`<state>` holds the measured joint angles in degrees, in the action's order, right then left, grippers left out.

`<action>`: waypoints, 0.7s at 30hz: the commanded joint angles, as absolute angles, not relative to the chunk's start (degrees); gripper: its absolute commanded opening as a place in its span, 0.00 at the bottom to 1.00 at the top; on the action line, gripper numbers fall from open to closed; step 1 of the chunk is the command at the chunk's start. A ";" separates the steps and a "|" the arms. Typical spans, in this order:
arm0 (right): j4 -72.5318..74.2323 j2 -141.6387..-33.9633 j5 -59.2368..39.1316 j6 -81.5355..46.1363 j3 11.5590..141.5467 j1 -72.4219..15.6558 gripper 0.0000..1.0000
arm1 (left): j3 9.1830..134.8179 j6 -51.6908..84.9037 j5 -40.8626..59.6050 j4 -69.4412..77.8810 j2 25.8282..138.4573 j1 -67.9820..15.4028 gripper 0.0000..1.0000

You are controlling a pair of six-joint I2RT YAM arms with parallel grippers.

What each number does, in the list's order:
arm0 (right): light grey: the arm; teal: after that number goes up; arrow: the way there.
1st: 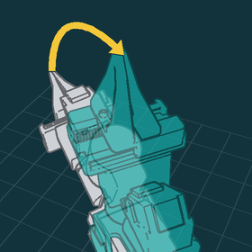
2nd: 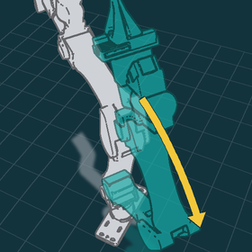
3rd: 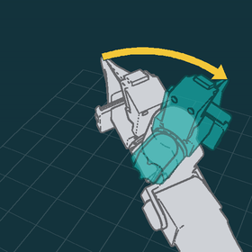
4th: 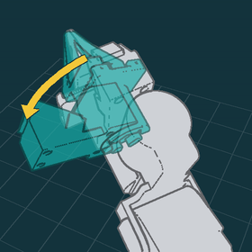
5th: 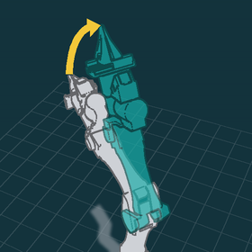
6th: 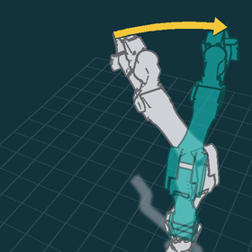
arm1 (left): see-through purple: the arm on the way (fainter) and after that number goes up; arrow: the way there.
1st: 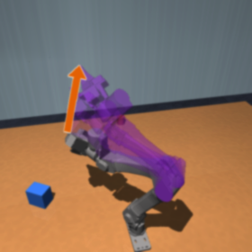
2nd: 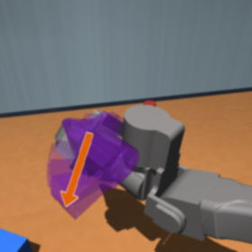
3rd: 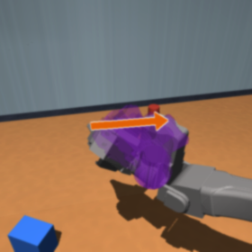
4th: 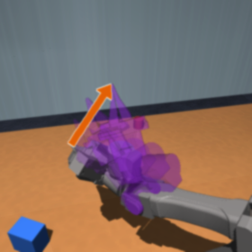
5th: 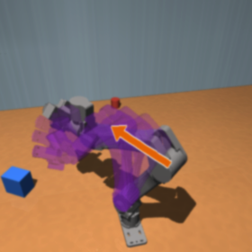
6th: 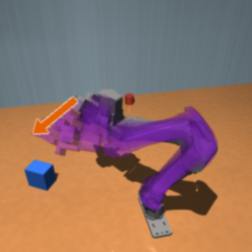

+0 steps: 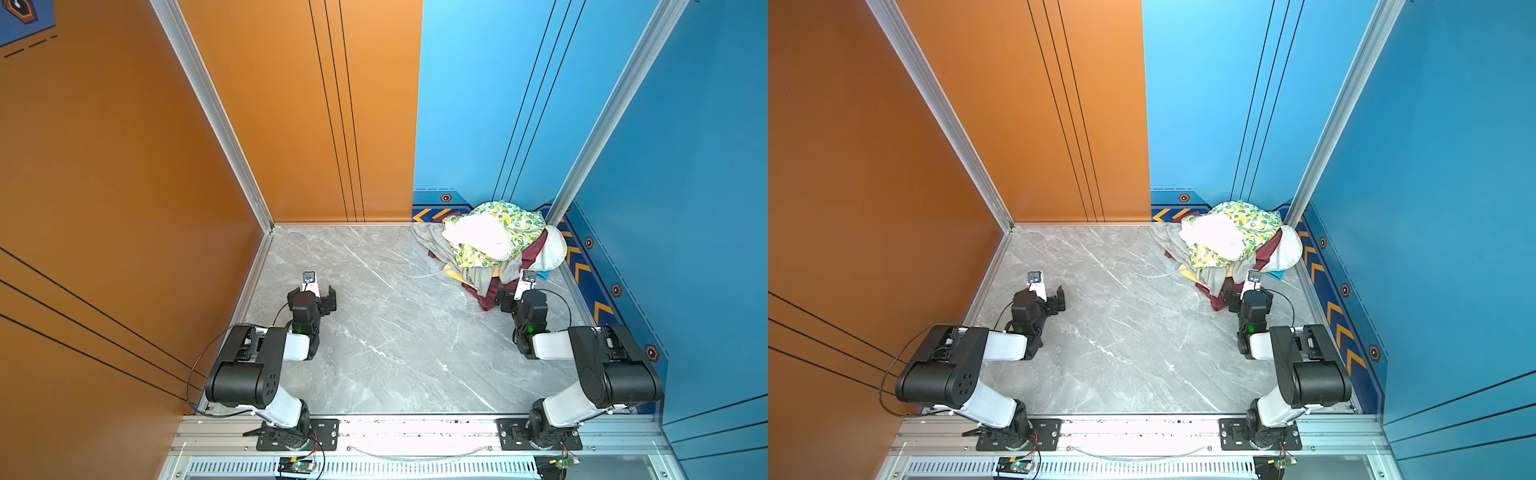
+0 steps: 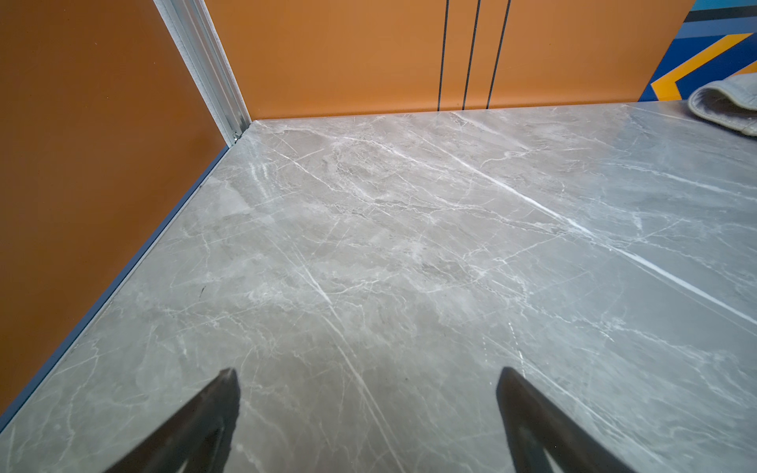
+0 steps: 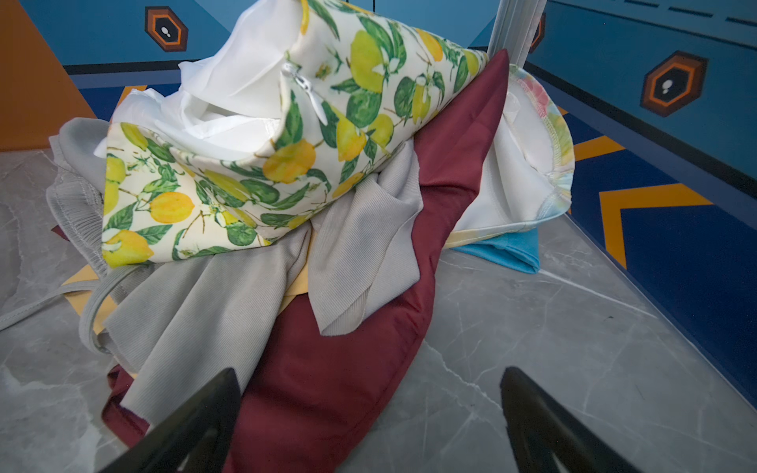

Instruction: Pick out a specific cloth from the pile

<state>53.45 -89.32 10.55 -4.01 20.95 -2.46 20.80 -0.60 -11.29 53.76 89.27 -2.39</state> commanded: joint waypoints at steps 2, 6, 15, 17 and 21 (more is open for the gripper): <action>52.49 -88.61 9.93 -3.60 21.18 -2.29 1.00 | 21.55 -0.16 -8.25 53.33 89.59 -1.32 0.98; 52.47 -88.59 9.93 -3.60 21.13 -2.29 1.00 | 21.56 -0.22 -8.47 53.26 89.57 -1.54 0.98; 52.47 -88.63 9.80 -3.43 21.18 -2.37 1.00 | 21.60 -0.55 -9.03 53.26 89.67 -1.98 0.98; 52.30 -88.64 9.08 -3.35 21.29 -2.21 1.00 | 21.62 -0.57 -9.05 53.29 89.63 -2.02 0.98; 52.32 -88.60 9.03 -3.39 21.27 -2.20 1.00 | 21.56 -0.53 -9.11 53.26 89.61 -2.02 0.98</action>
